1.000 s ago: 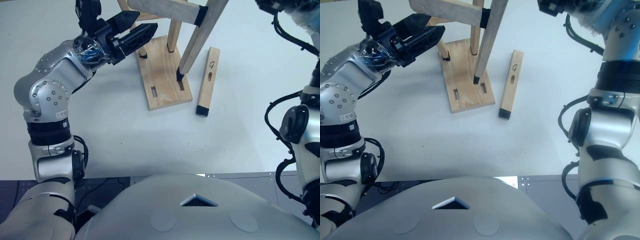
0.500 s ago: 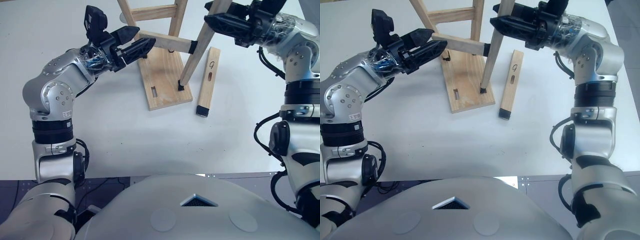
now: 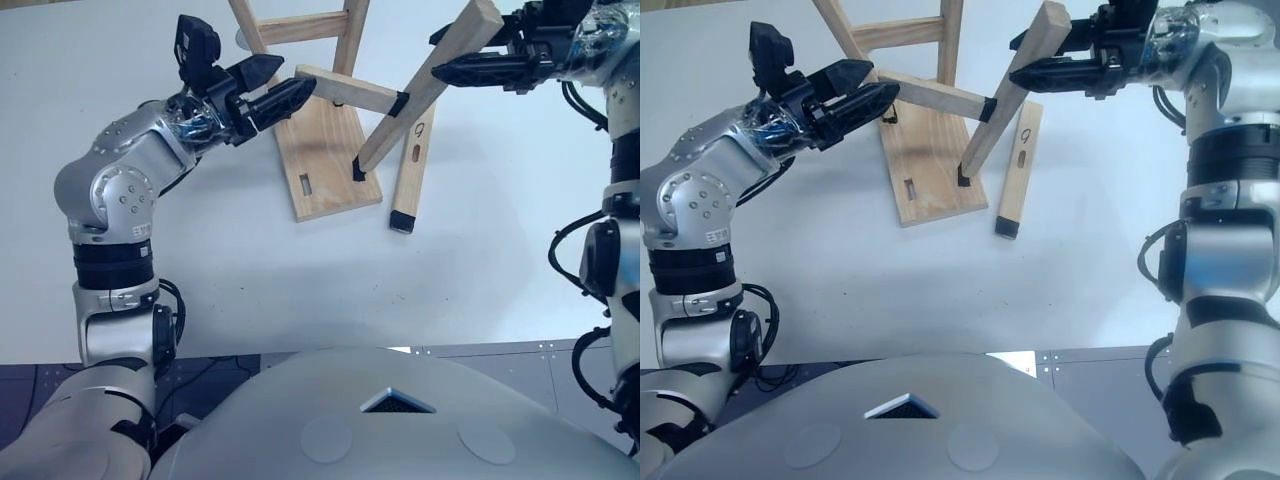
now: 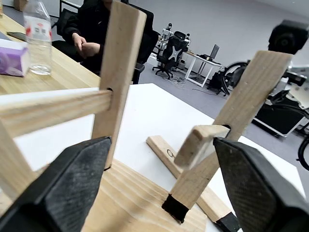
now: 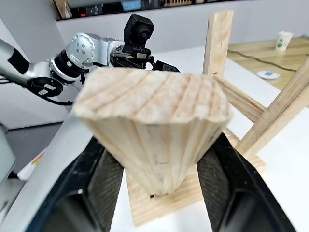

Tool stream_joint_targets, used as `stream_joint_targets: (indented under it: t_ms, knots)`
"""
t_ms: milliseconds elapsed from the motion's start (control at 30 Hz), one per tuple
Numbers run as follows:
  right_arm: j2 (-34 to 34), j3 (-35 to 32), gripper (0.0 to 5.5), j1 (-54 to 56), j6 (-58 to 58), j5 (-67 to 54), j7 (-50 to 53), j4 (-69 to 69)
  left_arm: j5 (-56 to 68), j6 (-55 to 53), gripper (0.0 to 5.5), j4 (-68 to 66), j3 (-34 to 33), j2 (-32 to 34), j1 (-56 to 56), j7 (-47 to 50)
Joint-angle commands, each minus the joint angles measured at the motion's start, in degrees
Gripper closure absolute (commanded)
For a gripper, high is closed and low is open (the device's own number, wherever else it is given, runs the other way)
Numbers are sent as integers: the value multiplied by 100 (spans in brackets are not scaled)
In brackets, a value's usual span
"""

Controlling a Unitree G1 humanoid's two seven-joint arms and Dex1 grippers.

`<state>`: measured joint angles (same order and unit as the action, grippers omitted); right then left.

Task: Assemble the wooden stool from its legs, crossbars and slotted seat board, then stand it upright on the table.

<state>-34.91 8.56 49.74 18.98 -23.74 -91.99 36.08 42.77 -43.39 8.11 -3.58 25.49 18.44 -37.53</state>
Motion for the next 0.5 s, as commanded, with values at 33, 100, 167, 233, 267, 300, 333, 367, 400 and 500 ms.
stream_joint_targets:
  t_ms: [33, 100, 167, 233, 267, 300, 333, 367, 400, 500]
  knots:
    - [-88, 867, 344, 157, -248, 607, -48, 266, -66, 61, 162, 177, -36, -235, -249, 229]
    - [-121, 1252, 344, 338, -332, 583, -49, 346, -72, 84, 162, 266, -44, -354, -396, 320]
    - [-131, 1579, 344, 545, -421, 545, -49, 462, -119, 151, 162, 306, -44, -468, -528, 413]
    - [-176, 1852, 344, 699, -563, 483, -50, 562, -155, 221, 162, 349, -47, -591, -664, 542]
    - [-191, 2011, 344, 794, -663, 479, -50, 617, -185, 264, 162, 360, -73, -630, -744, 596]
    - [-205, 2167, 344, 894, -773, 487, -50, 680, -224, 302, 162, 366, -112, -655, -808, 650]
    - [-210, 2316, 344, 1002, -861, 496, -50, 746, -262, 341, 162, 360, -153, -659, -856, 698]
    - [-192, 2447, 344, 1133, -938, 508, -50, 832, -330, 389, 162, 358, -182, -638, -901, 750]
    - [-159, 2546, 344, 1258, -987, 515, -50, 919, -387, 427, 162, 368, -214, -610, -940, 795]
    - [-73, 2836, 344, 1619, -1102, 535, -50, 1157, -505, 465, 162, 486, -343, -393, -1125, 781]
